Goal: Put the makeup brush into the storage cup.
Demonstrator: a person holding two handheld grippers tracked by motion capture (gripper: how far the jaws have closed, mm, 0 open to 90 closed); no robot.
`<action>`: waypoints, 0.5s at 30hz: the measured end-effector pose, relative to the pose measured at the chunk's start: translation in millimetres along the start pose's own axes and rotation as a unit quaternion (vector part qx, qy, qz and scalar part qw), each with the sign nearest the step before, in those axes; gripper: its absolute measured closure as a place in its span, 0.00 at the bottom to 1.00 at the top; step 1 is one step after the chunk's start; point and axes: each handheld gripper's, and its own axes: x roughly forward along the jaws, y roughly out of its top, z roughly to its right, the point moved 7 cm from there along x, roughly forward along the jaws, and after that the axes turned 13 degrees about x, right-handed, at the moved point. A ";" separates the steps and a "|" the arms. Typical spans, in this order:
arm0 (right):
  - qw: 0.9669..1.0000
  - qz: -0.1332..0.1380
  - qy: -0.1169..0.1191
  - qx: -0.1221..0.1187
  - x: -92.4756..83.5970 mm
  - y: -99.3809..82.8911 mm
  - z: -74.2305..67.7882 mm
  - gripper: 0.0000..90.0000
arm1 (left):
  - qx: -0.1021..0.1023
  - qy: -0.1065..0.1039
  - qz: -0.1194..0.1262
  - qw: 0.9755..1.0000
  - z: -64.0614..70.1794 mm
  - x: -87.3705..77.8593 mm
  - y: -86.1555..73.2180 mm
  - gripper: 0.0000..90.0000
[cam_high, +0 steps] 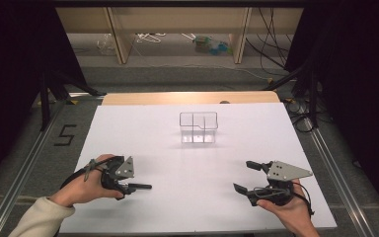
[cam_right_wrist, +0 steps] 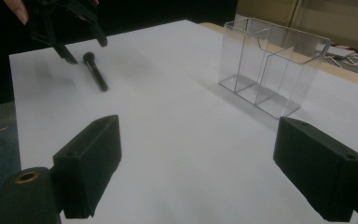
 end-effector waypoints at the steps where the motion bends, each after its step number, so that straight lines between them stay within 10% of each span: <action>1: 1.000 -0.006 0.000 0.000 -0.9 -0.4 0.3 0.18 | 0.006 -0.013 -0.013 1.000 -0.3 3.4 0.0 0.37; 15: 1.000 -0.008 0.001 0.001 -0.4 -1.1 0.6 0.18 | 0.014 -0.087 -0.049 0.995 -0.8 29.7 -8.8 0.46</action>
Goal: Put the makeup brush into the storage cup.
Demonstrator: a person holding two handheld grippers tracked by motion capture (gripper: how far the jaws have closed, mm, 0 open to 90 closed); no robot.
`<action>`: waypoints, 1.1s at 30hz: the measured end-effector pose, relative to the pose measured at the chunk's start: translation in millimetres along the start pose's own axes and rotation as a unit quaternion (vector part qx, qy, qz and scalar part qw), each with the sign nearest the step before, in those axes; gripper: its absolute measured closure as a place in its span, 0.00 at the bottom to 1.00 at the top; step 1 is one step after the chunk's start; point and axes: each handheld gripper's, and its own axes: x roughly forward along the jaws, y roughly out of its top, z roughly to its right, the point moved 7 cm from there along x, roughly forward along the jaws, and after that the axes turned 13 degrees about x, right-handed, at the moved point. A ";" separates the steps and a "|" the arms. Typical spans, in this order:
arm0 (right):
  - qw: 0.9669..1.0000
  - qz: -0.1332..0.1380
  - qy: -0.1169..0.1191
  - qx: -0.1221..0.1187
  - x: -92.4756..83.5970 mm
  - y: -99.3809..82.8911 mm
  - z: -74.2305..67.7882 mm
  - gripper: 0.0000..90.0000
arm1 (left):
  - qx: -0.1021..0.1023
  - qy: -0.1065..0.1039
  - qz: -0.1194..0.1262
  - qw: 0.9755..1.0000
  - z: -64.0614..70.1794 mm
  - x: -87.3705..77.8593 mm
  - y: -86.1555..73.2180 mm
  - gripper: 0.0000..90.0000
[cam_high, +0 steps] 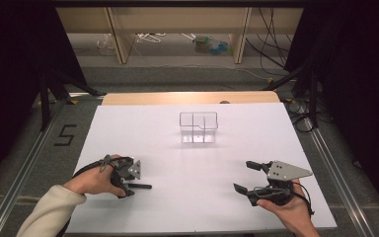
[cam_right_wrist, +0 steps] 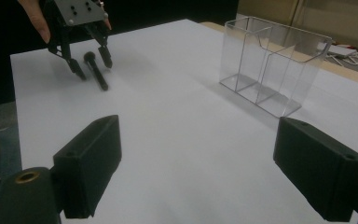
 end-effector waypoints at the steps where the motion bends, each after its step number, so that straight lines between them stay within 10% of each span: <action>1: 1.000 -0.001 0.000 0.000 0.3 -0.3 -0.1 0.18 | -0.001 -0.009 0.000 1.000 -0.1 0.2 0.5 0.48; 33: 1.000 -0.013 0.008 0.000 1.7 -2.9 -1.3 0.18 | 0.003 -0.060 -0.059 0.996 1.9 0.2 8.0 0.86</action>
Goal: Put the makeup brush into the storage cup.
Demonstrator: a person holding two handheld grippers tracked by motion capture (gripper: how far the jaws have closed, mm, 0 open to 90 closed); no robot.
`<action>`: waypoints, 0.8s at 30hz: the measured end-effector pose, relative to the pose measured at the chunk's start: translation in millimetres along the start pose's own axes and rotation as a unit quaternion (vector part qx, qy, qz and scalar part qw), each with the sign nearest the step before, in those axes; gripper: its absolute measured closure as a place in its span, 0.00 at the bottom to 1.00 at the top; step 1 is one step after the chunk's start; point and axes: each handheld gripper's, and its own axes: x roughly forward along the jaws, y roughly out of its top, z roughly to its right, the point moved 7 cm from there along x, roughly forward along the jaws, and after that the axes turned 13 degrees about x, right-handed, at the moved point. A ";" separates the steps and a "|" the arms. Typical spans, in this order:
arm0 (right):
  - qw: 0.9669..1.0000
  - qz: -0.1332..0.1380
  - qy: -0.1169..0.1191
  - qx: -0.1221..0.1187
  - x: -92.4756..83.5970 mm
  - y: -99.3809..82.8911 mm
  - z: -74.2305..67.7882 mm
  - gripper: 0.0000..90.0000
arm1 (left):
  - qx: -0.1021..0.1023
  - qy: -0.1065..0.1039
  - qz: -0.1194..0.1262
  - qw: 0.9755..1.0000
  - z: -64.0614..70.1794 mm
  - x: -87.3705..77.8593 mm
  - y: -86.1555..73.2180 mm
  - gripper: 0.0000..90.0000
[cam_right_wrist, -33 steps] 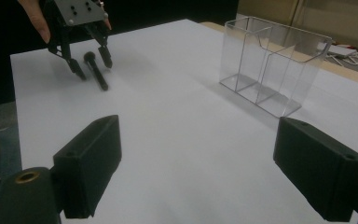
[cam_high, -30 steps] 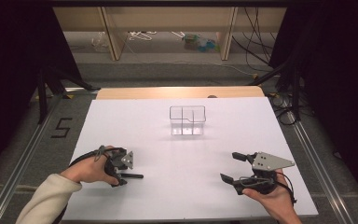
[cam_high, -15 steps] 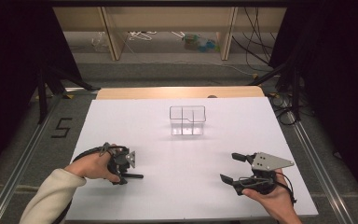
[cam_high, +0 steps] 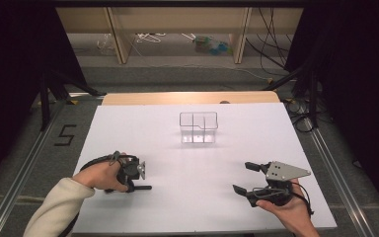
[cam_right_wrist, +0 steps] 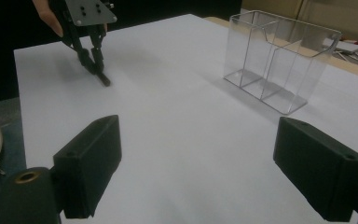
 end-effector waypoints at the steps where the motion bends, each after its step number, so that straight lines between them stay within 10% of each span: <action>1: 1.000 0.001 0.002 -0.001 0.3 0.1 -0.2 0.18 | 0.004 0.001 -0.001 1.000 0.2 0.1 0.5 0.87; 24: 1.000 -0.015 0.002 -0.005 2.0 -2.5 -1.4 0.18 | -0.001 -0.005 0.010 1.000 4.7 -7.4 3.6 0.88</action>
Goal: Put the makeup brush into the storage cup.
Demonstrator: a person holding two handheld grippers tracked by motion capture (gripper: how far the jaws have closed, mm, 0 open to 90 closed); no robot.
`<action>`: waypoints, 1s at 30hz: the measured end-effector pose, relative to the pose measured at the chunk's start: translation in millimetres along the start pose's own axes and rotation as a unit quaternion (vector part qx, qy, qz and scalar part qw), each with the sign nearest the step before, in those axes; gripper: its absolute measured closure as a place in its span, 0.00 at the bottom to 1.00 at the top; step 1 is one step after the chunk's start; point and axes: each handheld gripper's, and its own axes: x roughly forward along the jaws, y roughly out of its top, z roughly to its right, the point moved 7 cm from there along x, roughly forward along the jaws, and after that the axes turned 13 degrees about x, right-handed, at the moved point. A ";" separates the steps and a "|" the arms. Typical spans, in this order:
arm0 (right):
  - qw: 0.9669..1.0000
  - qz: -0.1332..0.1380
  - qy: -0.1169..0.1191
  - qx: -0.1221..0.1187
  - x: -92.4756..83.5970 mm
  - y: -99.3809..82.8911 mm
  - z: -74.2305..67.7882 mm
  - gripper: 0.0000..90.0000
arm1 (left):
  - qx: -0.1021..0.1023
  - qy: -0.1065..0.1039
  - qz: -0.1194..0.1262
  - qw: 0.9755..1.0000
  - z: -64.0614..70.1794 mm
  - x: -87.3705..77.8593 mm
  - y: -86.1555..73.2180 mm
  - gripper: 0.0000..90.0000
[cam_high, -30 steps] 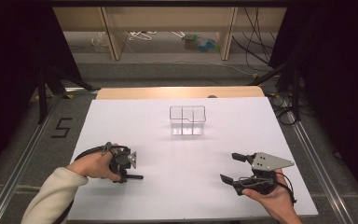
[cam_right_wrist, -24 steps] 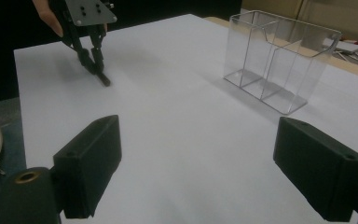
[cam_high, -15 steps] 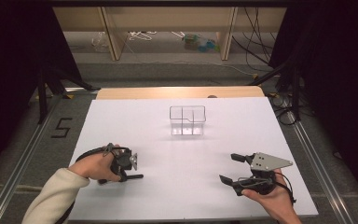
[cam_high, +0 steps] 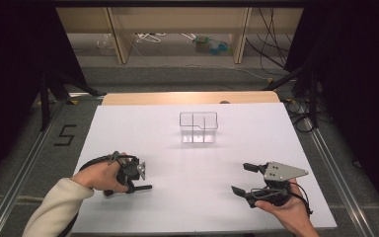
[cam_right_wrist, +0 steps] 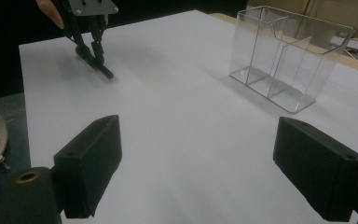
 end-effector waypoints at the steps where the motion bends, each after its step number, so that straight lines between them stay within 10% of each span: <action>1: 1.000 0.000 0.000 0.000 0.0 0.0 0.0 0.18 | 0.000 0.000 0.000 1.000 0.0 0.0 0.0 0.88; 30: 1.000 0.001 0.023 -0.008 10.2 1.8 -9.2 0.18 | 0.031 0.028 0.017 0.999 4.4 -28.4 38.8 0.88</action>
